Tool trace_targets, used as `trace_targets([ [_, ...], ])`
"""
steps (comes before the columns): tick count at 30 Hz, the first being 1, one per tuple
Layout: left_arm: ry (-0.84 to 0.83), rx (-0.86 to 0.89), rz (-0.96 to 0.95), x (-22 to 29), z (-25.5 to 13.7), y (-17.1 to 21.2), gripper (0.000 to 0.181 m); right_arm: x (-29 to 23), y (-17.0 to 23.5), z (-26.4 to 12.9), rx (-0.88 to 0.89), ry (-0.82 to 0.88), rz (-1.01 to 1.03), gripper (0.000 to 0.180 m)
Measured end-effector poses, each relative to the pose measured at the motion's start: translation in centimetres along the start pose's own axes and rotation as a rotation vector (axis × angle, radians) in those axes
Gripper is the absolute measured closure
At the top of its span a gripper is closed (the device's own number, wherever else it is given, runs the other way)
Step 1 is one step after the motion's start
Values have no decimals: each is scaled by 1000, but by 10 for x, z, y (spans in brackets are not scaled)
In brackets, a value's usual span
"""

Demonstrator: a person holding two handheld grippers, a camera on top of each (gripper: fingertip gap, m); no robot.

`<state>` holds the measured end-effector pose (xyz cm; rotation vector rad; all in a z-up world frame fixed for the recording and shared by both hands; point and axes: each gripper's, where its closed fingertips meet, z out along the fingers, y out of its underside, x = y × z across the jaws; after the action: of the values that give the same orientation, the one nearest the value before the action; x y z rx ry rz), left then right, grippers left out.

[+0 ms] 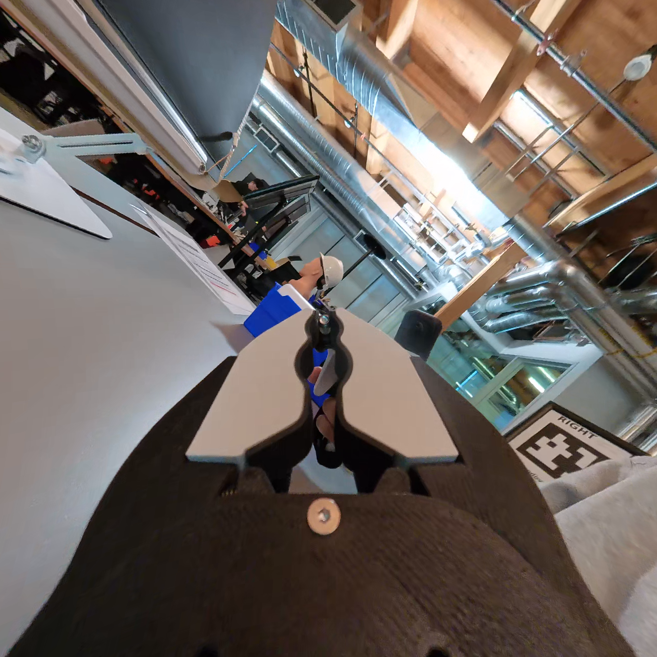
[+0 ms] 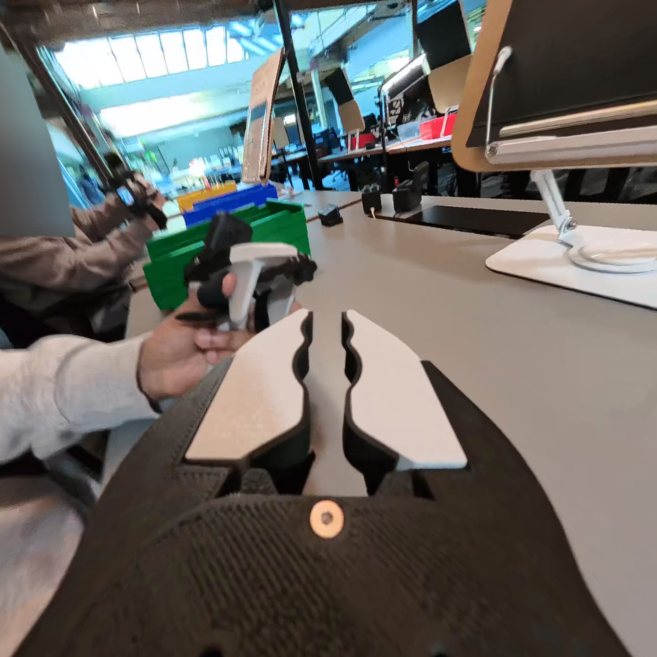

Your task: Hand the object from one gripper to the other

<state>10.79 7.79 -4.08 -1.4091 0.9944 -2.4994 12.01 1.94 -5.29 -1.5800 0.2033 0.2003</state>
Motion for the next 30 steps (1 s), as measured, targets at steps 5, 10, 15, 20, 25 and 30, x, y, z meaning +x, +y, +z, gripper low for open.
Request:
trace_targets([
  [5, 42, -35, -16, 8, -1, 4, 175, -11, -6, 11, 36, -63, 221, 159],
  [10, 56, -68, -20, 14, -8, 2, 176, -13, 2, 3, -19, -69, 195, 161],
  [15, 82, -80, -68, 15, -12, 1, 175, 7, 18, -7, -114, -51, 143, 164],
  [20, 169, -11, -151, 18, -12, -6, 176, 29, 22, -9, -113, -39, 68, 168],
  [25, 237, -55, -97, 25, -7, -2, 176, 34, -7, -15, 106, -153, 277, 160],
  [30, 239, -105, 3, 48, -7, 10, 176, 16, -14, -15, 114, -165, 299, 163],
])
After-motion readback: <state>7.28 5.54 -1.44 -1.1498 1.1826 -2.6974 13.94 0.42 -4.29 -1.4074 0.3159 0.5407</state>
